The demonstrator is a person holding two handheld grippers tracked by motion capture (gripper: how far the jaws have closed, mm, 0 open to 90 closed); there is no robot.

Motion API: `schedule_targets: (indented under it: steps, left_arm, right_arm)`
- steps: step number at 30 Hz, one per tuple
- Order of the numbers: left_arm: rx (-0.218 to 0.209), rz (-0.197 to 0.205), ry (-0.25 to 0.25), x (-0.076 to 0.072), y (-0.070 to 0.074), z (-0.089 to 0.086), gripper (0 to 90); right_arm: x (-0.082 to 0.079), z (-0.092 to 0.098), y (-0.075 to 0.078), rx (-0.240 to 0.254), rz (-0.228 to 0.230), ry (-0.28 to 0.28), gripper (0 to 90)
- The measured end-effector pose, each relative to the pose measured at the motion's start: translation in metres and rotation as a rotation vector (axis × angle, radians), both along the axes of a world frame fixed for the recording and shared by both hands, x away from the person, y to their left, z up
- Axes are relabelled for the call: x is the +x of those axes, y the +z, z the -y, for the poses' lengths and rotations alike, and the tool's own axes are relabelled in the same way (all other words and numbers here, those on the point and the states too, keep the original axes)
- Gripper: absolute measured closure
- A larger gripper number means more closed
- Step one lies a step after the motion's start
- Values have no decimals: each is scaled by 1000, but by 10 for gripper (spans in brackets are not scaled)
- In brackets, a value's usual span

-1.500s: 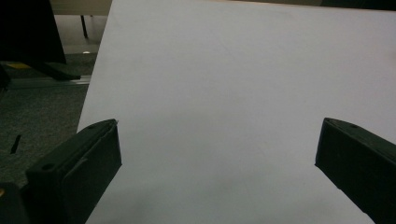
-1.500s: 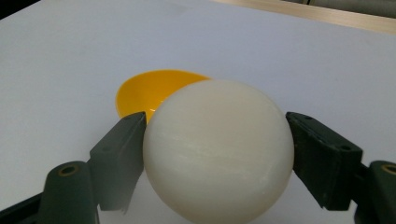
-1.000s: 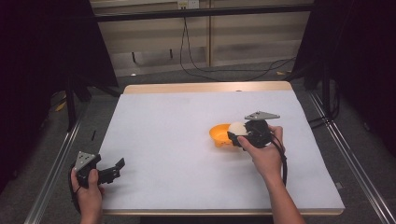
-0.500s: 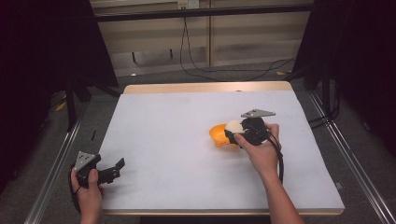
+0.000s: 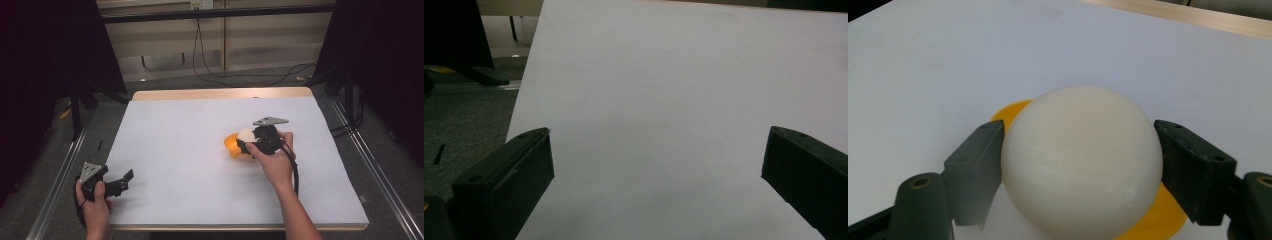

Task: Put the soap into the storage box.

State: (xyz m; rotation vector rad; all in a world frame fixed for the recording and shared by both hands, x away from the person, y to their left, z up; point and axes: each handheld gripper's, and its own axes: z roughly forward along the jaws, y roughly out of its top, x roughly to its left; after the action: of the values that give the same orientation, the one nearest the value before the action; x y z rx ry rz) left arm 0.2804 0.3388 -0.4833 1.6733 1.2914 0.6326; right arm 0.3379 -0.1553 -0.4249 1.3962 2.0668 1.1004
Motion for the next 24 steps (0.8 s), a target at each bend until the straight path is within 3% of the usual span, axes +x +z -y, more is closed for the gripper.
schedule_targets:
  steps: [24]
  left_arm:
    - [4,1,-1,0,0,0,1]
  right_arm:
    - [7,-8,-9,4,-5,-11,228]
